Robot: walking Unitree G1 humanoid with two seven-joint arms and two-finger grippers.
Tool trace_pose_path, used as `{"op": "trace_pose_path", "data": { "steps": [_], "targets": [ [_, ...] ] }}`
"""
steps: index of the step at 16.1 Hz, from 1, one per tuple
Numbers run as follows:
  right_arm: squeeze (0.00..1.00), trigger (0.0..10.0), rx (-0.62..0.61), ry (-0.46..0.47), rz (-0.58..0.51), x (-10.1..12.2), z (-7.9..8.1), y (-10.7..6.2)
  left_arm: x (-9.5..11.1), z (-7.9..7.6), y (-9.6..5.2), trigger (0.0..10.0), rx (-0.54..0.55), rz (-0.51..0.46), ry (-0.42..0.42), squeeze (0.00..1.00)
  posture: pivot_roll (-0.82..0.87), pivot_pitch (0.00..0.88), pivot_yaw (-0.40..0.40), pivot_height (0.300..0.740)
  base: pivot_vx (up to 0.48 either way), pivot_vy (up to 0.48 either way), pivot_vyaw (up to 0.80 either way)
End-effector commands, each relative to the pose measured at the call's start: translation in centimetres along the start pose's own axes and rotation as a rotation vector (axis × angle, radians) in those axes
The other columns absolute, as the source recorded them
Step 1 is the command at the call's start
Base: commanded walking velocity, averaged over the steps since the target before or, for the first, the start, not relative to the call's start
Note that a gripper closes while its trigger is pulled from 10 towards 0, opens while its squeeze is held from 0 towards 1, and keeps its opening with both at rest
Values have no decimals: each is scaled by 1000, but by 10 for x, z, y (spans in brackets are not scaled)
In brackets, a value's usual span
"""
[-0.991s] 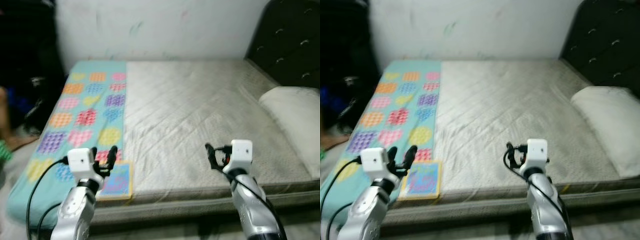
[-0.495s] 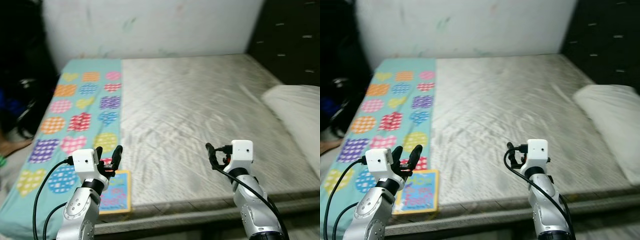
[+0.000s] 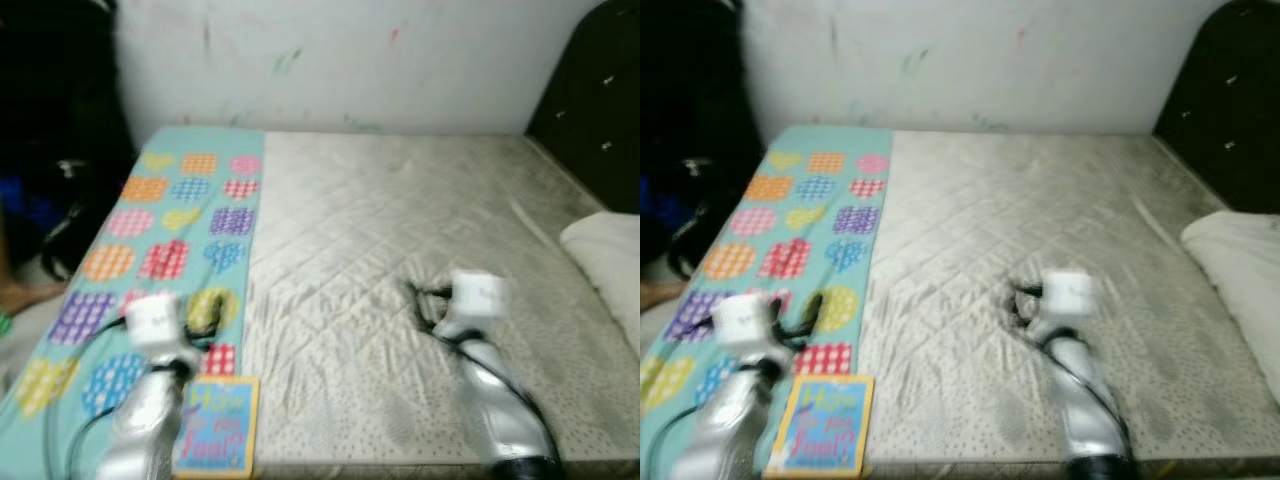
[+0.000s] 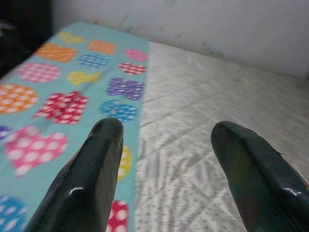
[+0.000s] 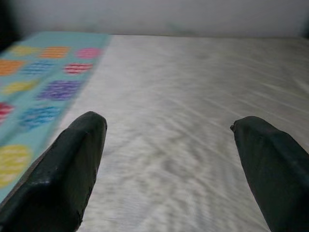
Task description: Clean up the room
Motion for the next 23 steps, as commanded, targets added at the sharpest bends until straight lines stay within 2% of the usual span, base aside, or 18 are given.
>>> {"op": "trace_pose_path", "data": {
  "steps": [1, 7, 17, 23],
  "targets": [
    [0, 10000, -49, -8, 23, -6, -17, -5, 1, -11, 3, 10000, -25, 0, -23, 0, -97, 0, -28, 740, 0, 0, 0],
    [0, 10000, -48, -11, 22, -5, -17, -4, -1, -9, 5, 10000, -6, 13, -28, 0, -99, 0, -28, 740, 0, 0, 0],
    [0, 10000, -44, -17, 22, -5, -18, -3, 0, -12, 6, 10000, -15, 5, -28, 0, -102, 0, -33, 740, 0, 468, 0],
    [0, 10000, -38, -21, 22, -4, -16, -2, 1, -11, 7, 10000, -8, 2, -27, 0, -106, 0, -30, 740, 0, 208, 0]
  ]
}}
Point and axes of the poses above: a point about 5 cm out from each wrist's last joint towards the gripper, its own y axis pointing out of the wrist towards the gripper, its own x axis along the axis of the wrist's last joint, z = x × y, the point moved 3 cm from there along y, pointing out of the wrist towards the gripper, and after that the axes turned 3 degrees about y, right-handed, at the moved point
